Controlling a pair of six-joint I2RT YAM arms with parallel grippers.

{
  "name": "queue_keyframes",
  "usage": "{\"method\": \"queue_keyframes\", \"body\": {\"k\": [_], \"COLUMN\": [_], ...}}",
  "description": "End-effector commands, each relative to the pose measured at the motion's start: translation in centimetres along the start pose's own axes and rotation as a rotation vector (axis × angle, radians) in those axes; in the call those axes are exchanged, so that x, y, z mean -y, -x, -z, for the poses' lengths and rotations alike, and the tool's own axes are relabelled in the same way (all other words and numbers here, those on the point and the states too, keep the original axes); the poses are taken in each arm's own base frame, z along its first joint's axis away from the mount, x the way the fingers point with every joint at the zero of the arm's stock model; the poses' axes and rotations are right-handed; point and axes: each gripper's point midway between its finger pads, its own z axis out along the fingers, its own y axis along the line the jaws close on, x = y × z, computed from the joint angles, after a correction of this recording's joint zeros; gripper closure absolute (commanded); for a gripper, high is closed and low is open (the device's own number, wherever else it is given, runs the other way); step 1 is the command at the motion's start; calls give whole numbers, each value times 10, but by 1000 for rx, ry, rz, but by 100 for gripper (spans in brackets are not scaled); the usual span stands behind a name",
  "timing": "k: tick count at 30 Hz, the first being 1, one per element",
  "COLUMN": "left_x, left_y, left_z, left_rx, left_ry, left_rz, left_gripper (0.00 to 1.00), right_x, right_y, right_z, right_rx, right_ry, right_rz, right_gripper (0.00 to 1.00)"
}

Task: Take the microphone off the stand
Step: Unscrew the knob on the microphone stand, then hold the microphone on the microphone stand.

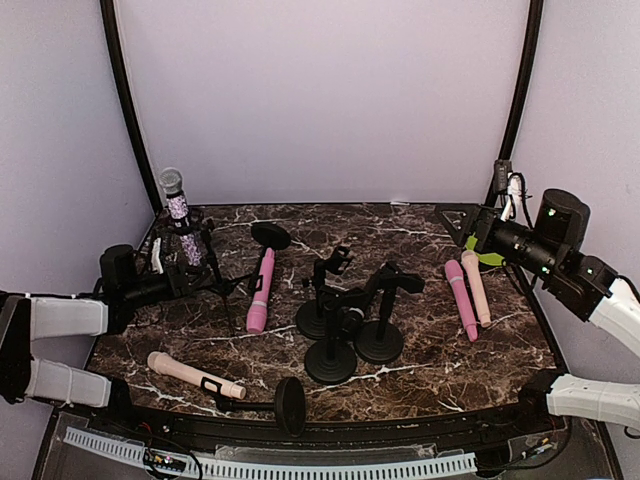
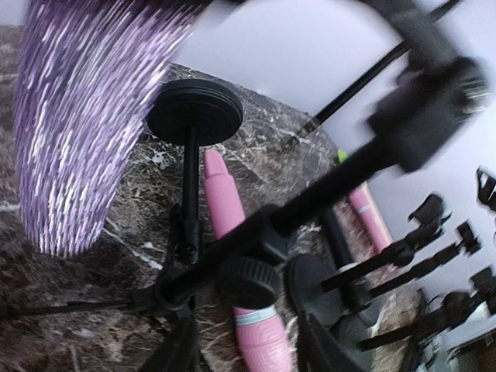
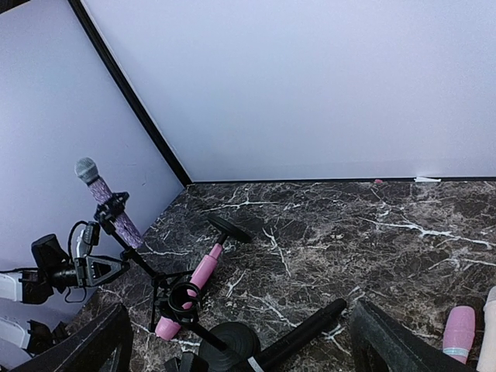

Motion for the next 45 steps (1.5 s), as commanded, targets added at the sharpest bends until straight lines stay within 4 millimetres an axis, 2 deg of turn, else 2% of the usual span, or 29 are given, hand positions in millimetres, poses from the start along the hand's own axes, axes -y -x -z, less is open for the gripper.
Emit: {"method": "queue_keyframes", "body": {"k": [1, 5, 10, 15, 18, 24, 27, 31, 33, 34, 35, 36, 37, 38, 39, 40, 41, 45], "left_x": [5, 12, 14, 15, 22, 32, 35, 48, 61, 55, 67, 56, 67, 56, 63, 52, 54, 38], "left_y": [3, 13, 18, 17, 25, 69, 81, 102, 124, 123, 140, 135, 152, 151, 164, 163, 172, 171], "left_z": [8, 16, 20, 18, 20, 43, 55, 67, 72, 67, 70, 64, 67, 61, 64, 59, 61, 47], "left_rx": [4, 48, 58, 51, 81, 224, 242, 276, 298, 259, 277, 217, 233, 188, 202, 167, 174, 100], "left_ry": [26, 42, 68, 74, 73, 192, 252, 281, 287, 307, 304, 336, 337, 376, 386, 426, 445, 479], "left_rz": [-141, -255, -327, -396, -435, -449, -421, -422, -422, -401, -416, -387, -407, -389, -411, -400, -418, -416], "left_gripper": [42, 36, 35, 40, 43, 44, 44, 39, 32, 30, 29, 29, 27, 27, 26, 26, 25, 22], "right_x": [-2, -3, -4, -4, -3, -1, -1, -1, -1, -2, -2, -3, -3, -3, -4, -4, -5, -7], "right_y": [10, 11, 11, 10, 9, 8, 7, 7, 8, 8, 9, 10, 10, 11, 10, 10, 10, 6], "right_z": [2, 1, 1, 1, 1, 1, 0, -1, 0, 0, 0, 0, 0, -1, -2, -3, -5, -11], "right_rx": [40, 40, 38, 37, 33, 36, 35, 30, 31, 31, 33, 35, 36, 38, 37, 34, 31, 7], "right_ry": [10, 14, 19, 16, 12, 6, 5, 6, 6, 8, 10, 11, 14, 14, 18, 19, 24, 43], "right_rz": [1, 5, 8, 8, 8, 6, 5, 6, 7, 8, 9, 10, 10, 10, 9, 9, 8, 5], "right_gripper": [1, 1, 1, 1, 1, 1, 1, 1, 2, 1, 1, 1, 1, 1, 1, 1, 1, 1]}}
